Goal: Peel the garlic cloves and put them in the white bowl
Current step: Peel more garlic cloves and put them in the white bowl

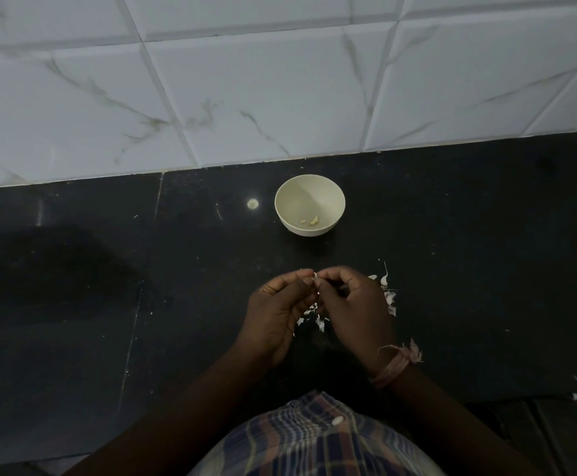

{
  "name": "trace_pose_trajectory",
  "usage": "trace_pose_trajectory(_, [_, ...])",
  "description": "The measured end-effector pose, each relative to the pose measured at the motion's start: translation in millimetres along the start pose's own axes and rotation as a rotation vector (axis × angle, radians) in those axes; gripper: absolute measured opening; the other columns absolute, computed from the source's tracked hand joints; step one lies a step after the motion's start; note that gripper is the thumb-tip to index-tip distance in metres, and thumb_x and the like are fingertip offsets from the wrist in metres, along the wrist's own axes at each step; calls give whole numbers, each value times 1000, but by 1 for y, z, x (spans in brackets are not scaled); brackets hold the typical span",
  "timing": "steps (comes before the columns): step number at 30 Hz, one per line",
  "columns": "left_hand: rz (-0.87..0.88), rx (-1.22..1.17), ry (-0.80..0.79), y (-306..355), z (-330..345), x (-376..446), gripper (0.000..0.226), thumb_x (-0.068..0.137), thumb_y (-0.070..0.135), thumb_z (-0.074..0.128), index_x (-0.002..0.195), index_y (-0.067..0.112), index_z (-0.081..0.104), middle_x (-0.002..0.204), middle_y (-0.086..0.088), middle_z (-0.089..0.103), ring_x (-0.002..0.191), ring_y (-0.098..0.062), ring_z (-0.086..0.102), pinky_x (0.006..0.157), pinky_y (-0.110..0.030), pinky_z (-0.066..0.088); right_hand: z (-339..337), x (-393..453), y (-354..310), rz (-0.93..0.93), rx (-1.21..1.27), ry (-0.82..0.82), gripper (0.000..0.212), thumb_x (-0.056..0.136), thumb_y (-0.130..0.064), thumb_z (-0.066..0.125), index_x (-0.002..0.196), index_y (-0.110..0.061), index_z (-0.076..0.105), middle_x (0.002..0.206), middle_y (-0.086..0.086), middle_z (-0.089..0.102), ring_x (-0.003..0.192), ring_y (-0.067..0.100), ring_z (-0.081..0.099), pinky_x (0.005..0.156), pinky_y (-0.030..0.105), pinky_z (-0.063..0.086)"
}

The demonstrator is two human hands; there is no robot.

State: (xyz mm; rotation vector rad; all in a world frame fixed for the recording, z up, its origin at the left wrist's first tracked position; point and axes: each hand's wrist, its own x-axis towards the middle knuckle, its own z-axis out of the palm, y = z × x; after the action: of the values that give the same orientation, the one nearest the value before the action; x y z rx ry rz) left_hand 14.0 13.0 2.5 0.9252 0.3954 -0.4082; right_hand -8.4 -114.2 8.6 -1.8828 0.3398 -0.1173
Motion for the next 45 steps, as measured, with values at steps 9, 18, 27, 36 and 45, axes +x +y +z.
trace_pose_trajectory(9, [-28, 31, 24, 2, 1, -3, 22, 89, -6, 63, 110, -8, 68, 99, -22, 75, 88, -26, 76, 78, -29, 63, 2, 2, 0, 86, 41, -17, 7, 89, -14, 71, 90, -21, 72, 79, -3, 73, 69, 7, 69, 61, 18, 54])
trace_pose_trajectory(18, [13, 226, 6, 2, 7, 1, 14, 91, 0, 68, 104, -5, 71, 101, -27, 75, 93, -36, 75, 91, -44, 59, 4, 5, -1, 108, -10, 42, 5, 91, -19, 70, 95, -15, 70, 81, -8, 70, 71, -8, 64, 59, 7, 45])
trace_pose_trajectory(27, [-35, 240, 2, 5, 6, 9, 11, 93, -1, 64, 91, 0, 74, 94, -23, 74, 80, -27, 74, 79, -37, 59, 5, 10, 1, 112, -75, -2, 2, 88, -19, 70, 89, -19, 71, 76, -7, 71, 67, -4, 64, 58, 9, 45])
trace_pose_trajectory(36, [-192, 101, 46, 11, 7, 22, 8, 94, -2, 63, 96, -4, 71, 84, -11, 74, 67, -12, 71, 62, -19, 58, 5, 13, 2, 127, -10, -11, 4, 87, -19, 72, 83, -18, 71, 67, -8, 72, 62, -1, 65, 59, 13, 47])
trace_pose_trajectory(45, [-264, 117, -80, 19, 6, 20, 16, 99, 6, 56, 88, 5, 67, 73, -7, 64, 59, -9, 60, 55, -16, 52, 2, 18, 1, 317, 329, -109, 12, 95, -7, 61, 89, 0, 69, 63, 15, 63, 46, 18, 52, 44, 26, 43])
